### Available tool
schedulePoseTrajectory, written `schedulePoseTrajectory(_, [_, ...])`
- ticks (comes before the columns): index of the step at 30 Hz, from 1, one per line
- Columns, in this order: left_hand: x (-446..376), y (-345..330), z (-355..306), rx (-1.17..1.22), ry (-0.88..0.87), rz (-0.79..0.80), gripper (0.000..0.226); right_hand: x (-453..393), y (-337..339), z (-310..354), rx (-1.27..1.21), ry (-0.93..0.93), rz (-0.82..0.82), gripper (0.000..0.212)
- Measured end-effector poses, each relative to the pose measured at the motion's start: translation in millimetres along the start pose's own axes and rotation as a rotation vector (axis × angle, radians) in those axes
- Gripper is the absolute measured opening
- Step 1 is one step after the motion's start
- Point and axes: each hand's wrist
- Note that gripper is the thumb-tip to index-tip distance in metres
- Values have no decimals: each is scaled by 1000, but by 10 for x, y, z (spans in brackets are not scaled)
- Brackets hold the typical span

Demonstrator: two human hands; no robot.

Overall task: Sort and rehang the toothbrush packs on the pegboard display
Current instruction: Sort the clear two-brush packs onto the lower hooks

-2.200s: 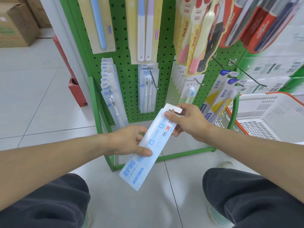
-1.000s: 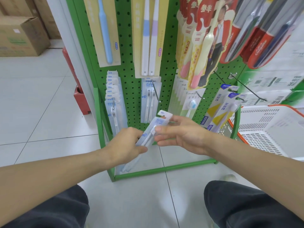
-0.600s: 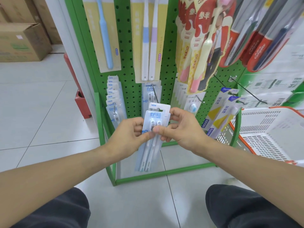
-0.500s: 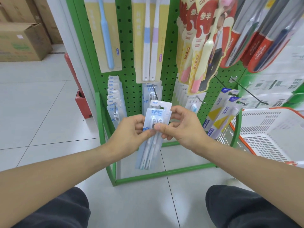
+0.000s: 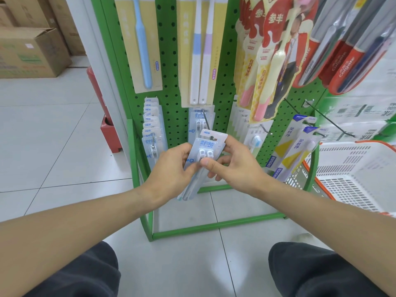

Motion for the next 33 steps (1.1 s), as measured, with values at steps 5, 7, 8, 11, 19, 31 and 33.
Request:
schedulePoseTrajectory(5, [-12, -33, 69, -50, -25, 20, 17, 2, 28, -26, -16, 3, -1, 47])
schedulePoseTrajectory(7, [-15, -60, 89, -57, -28, 26, 17, 6, 37, -43, -21, 7, -8, 47])
schedulePoseTrajectory(8, [-13, -72, 92, -58, -27, 32, 17, 6, 37, -49, -18, 11, -12, 47])
schedulePoseTrajectory(11, [-13, -96, 97, -58, -15, 46, 20, 4, 29, -41, 13, -1, -24, 47])
schedulePoseTrajectory(19, [-93, -92, 92, -220, 26, 1, 11, -162, 42, -82, 369, -45, 79, 46])
schedulePoseTrajectory(31, [-173, 47, -10, -469, 74, -70, 42, -750, -39, -280, 298, -110, -278, 47])
schedulePoseTrajectory(33, [-167, 48, -15, -473, 78, -69, 43, -814, -92, -274, 286, -91, -294, 36])
Point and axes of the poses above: each hand's wrist, its own x-axis away from the middle knuckle, its own y-axis out of the back of the hand, z = x × y, and after that the axes turned 1 degree about -z, right-handed
